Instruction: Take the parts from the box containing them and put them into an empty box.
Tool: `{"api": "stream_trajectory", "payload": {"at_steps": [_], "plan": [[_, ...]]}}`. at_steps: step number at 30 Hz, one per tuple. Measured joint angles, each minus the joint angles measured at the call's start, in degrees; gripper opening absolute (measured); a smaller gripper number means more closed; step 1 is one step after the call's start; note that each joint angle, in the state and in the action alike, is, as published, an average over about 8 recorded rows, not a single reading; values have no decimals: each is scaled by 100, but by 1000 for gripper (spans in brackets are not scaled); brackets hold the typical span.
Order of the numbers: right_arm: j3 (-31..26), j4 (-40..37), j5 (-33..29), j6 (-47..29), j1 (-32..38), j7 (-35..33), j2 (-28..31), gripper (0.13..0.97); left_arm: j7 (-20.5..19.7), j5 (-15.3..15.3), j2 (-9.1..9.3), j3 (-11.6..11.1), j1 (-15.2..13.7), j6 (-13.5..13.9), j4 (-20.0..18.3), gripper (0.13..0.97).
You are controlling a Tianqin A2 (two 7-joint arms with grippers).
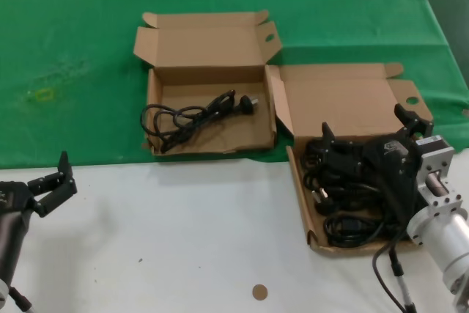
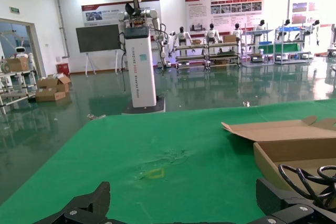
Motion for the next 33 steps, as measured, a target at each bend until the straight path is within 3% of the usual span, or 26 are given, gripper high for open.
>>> {"api": "stream_trajectory", "payload": {"at_steps": [33], "plan": [[0, 0, 0, 0, 0, 0, 0, 966, 0, 0, 0, 0, 0, 0, 0, 966]]}}
